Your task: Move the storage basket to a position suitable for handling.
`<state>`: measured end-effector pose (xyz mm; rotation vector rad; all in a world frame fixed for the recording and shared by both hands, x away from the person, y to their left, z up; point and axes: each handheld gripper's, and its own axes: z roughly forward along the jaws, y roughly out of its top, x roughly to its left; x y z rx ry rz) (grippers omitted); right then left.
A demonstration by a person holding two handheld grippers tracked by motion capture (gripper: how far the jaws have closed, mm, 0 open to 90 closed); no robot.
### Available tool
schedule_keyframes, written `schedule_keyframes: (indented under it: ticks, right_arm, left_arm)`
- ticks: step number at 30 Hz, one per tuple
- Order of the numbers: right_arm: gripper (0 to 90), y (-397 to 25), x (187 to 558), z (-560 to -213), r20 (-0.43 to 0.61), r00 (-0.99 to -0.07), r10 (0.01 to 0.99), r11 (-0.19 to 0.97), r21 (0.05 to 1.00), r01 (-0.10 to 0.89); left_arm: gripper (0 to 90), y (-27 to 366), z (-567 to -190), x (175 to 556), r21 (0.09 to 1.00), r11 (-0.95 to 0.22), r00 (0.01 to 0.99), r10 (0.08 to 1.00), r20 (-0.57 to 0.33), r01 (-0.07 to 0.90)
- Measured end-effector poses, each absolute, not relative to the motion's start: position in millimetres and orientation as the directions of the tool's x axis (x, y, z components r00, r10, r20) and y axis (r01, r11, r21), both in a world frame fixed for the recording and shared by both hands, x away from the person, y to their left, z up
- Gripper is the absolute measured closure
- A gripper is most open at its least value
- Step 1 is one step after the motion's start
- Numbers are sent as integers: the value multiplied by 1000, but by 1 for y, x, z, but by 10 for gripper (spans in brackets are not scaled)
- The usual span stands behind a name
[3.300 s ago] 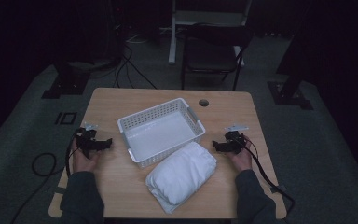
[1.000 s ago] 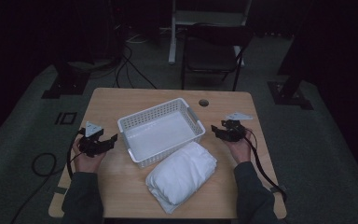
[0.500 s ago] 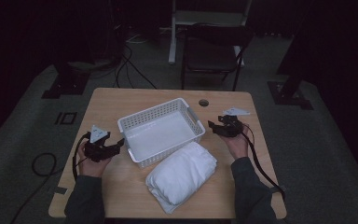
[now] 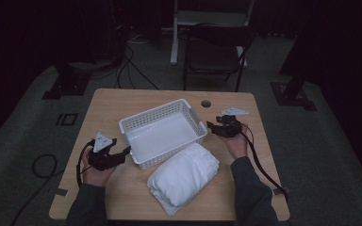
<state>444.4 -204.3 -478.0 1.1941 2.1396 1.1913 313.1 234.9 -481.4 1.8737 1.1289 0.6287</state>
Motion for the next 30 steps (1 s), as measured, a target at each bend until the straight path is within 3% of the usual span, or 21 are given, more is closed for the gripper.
schedule_keyframes:
  ticks: [16, 30]
  right_arm:
    - [549, -184, 451, -486, 65, -597, 799, 304, 814, 495]
    - [753, -176, 456, -492, 98, -605, 790, 312, 785, 535]
  left_arm:
    - [320, 210, -492, 300, 833, -303, 529, 849, 15, 463]
    - [323, 205, -494, 286, 842, -294, 560, 829, -10, 452]
